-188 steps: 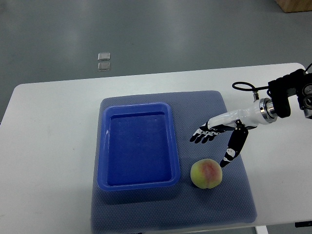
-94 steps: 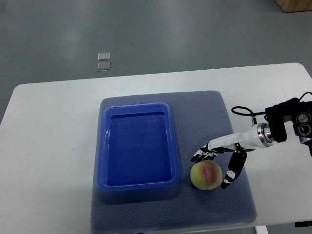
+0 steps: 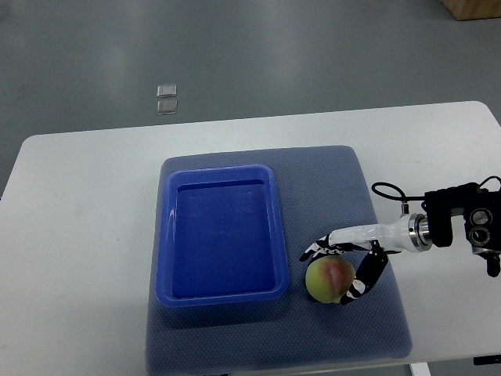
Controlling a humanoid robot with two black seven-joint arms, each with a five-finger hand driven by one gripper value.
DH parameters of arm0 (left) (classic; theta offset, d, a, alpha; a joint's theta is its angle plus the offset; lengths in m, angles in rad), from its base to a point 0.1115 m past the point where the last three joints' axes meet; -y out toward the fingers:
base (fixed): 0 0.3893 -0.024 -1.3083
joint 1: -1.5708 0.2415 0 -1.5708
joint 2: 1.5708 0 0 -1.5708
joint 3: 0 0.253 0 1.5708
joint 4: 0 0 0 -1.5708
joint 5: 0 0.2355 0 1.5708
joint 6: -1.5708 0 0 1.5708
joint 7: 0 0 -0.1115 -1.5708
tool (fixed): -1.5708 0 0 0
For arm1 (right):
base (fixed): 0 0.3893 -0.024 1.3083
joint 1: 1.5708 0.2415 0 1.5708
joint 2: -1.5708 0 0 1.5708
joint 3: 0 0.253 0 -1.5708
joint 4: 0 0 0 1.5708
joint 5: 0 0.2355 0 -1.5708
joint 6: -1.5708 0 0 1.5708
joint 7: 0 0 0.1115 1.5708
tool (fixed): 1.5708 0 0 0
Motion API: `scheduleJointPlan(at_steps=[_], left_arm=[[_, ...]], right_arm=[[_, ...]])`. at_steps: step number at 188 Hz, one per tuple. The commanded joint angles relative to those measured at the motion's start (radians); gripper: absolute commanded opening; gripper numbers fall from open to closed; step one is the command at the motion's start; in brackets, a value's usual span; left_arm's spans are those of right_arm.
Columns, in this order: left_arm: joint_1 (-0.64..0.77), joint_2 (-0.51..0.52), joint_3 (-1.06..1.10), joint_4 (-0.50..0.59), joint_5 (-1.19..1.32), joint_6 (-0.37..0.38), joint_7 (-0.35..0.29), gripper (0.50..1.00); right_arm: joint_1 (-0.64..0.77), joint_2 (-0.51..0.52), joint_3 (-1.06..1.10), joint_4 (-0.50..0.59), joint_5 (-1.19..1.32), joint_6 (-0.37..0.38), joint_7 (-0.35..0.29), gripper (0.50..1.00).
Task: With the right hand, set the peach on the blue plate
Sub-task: 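Close the right hand fingers around the peach, then lift the peach up and away from the mat with the right hand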
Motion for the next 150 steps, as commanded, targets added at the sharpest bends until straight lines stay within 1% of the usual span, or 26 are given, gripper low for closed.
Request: scheduleJointPlan(at_steps=[1,4,7,9,10,13,14,24,25,26,27,28,29,30,31,40,41,55,71,92,109,119,120,126,141,150], left_arm=[[-0.001,0.000,0.000,-0.001,0.000,0.000,0.000,1.000],[0.001,0.000,0.000,-0.001,0.000,0.000,0.000,1.000],[0.001,0.000,0.000,-0.001,0.000,0.000,0.000,1.000],[0.001,0.000,0.000,-0.001,0.000,0.000,0.000,1.000],[0.001,0.000,0.000,-0.001,0.000,0.000,0.000,1.000],[0.001,0.000,0.000,-0.001,0.000,0.000,0.000,1.000],[-0.001,0.000,0.000,-0.001,0.000,0.000,0.000,1.000],[-0.001,0.000,0.000,-0.001,0.000,0.000,0.000,1.000],[-0.001,0.000,0.000,-0.001,0.002,0.000,0.000,1.000],[-0.001,0.000,0.000,-0.001,0.002,0.000,0.000,1.000],[0.001,0.000,0.000,-0.001,0.000,0.000,0.000,1.000],[0.001,0.000,0.000,-0.001,0.000,0.000,0.000,1.000],[0.001,0.000,0.000,-0.001,0.002,0.000,0.000,1.000],[0.001,0.000,0.000,-0.001,0.002,0.000,0.000,1.000],[-0.001,0.000,0.000,-0.003,0.002,0.000,0.000,1.000],[-0.001,0.000,0.000,-0.003,0.002,0.000,0.000,1.000],[0.001,0.000,0.000,-0.003,0.000,0.000,0.000,1.000],[0.001,0.000,0.000,-0.001,0.000,0.000,0.000,1.000],[0.001,0.000,0.000,-0.001,0.000,0.000,0.000,1.000],[0.001,0.000,0.000,-0.001,0.000,0.000,0.000,1.000],[0.001,0.000,0.000,-0.001,0.000,0.000,0.000,1.000],[0.001,0.000,0.000,-0.001,0.000,0.000,0.000,1.000],[0.001,0.000,0.000,-0.003,0.000,0.000,0.000,1.000],[0.001,0.000,0.000,-0.003,0.000,0.000,0.000,1.000],[0.001,0.000,0.002,-0.006,0.002,0.000,0.000,1.000],[0.001,0.000,0.002,-0.006,0.002,0.000,0.000,1.000]], right_arm=[[-0.007,0.000,0.000,-0.002,-0.005,-0.009,0.005,0.795],[-0.009,0.000,0.000,-0.002,-0.005,-0.011,0.005,0.780],[-0.012,0.000,0.000,-0.004,-0.006,-0.012,0.005,0.744],[-0.012,0.000,0.000,-0.004,-0.006,-0.012,0.005,0.744],[-0.012,0.002,0.000,-0.004,-0.006,-0.014,0.005,0.721],[-0.012,0.002,0.000,-0.004,-0.008,-0.014,0.005,0.705],[-0.012,0.002,0.000,-0.005,-0.008,-0.014,0.005,0.685],[-0.012,0.002,0.000,-0.006,-0.008,-0.014,0.005,0.684],[-0.017,0.003,0.000,-0.007,-0.011,-0.008,0.012,0.589],[-0.017,0.003,0.000,-0.007,-0.011,-0.008,0.012,0.588],[-0.017,0.003,0.000,-0.007,-0.011,-0.006,0.015,0.568],[-0.017,0.003,0.000,-0.007,-0.011,-0.006,0.015,0.568],[-0.017,0.003,0.000,-0.007,-0.011,-0.006,0.015,0.554],[-0.017,0.003,0.000,-0.007,-0.011,-0.006,0.015,0.554],[-0.017,0.003,0.000,-0.007,-0.011,-0.006,0.017,0.535],[-0.017,0.003,0.000,-0.007,-0.011,-0.006,0.017,0.535],[-0.015,0.002,0.001,-0.009,-0.012,-0.006,0.020,0.500],[-0.009,-0.003,0.017,-0.009,-0.011,-0.006,0.024,0.500],[0.016,-0.036,0.067,-0.004,-0.003,0.014,0.024,0.500],[0.154,-0.113,0.100,0.005,0.014,0.112,0.026,0.500],[0.261,-0.171,0.113,0.005,0.046,0.147,0.024,0.500],[0.261,-0.171,0.113,0.005,0.046,0.147,0.024,0.500],[0.336,-0.199,0.115,0.004,0.066,0.162,0.024,0.500],[0.382,-0.213,0.116,-0.001,0.078,0.181,0.024,0.500],[0.482,-0.248,0.116,-0.007,0.100,0.247,0.024,0.500],[0.482,-0.248,0.116,-0.007,0.100,0.247,0.024,0.500]])
